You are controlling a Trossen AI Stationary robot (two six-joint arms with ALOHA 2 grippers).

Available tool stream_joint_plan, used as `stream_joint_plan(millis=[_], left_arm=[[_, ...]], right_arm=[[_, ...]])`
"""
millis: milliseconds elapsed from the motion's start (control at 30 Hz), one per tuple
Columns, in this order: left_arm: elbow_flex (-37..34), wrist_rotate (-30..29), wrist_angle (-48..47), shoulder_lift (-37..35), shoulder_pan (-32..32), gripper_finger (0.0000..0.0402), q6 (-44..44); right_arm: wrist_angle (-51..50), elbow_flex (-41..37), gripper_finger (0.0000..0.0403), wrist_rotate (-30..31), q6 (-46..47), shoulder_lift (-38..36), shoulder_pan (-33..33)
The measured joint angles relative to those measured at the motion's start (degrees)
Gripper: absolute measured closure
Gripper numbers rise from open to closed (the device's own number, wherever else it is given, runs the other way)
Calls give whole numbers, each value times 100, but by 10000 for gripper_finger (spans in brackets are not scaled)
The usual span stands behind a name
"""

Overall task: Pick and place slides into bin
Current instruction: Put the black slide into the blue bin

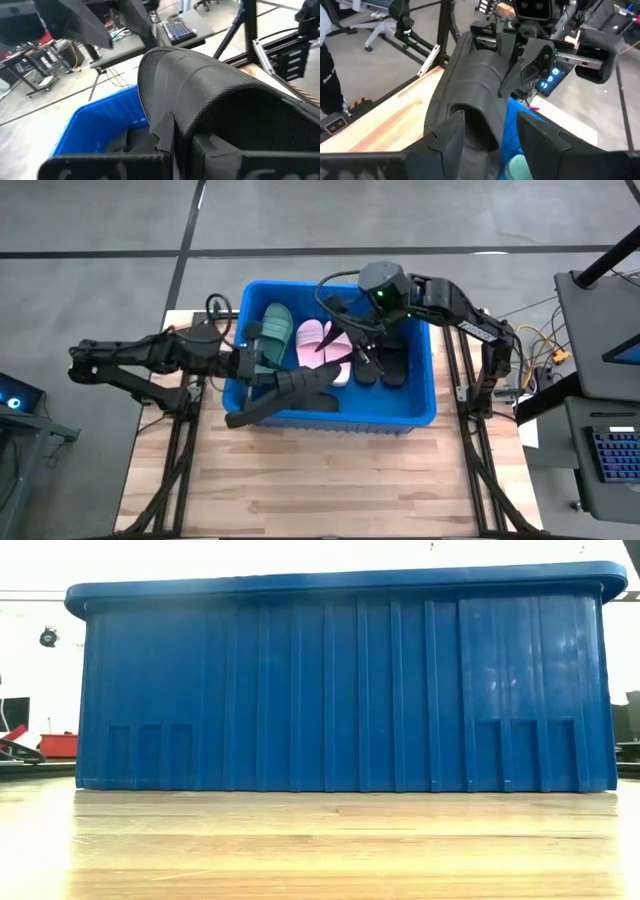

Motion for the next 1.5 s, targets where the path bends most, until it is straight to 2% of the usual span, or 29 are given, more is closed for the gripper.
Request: stream_joint_plan(millis=[367, 600, 1133, 1267, 1500], left_arm=[[2, 428, 453, 392, 397, 401, 411], [34, 609, 759, 706, 606, 401, 511], [215, 754, 1142, 888, 856, 401, 728], [212, 757, 1189, 916, 892, 401, 724], [190, 726, 1191, 884, 982, 401, 697]], right_arm=[[-882, -26, 232, -205, -469, 120, -428], [-960, -26, 232, -614, -608, 170, -463], [-880, -26, 236, -616, -785, 233, -469], [-887, -26, 263, -614, -845, 217, -475], [-895, -26, 356, -564, -1171, 203, -518]])
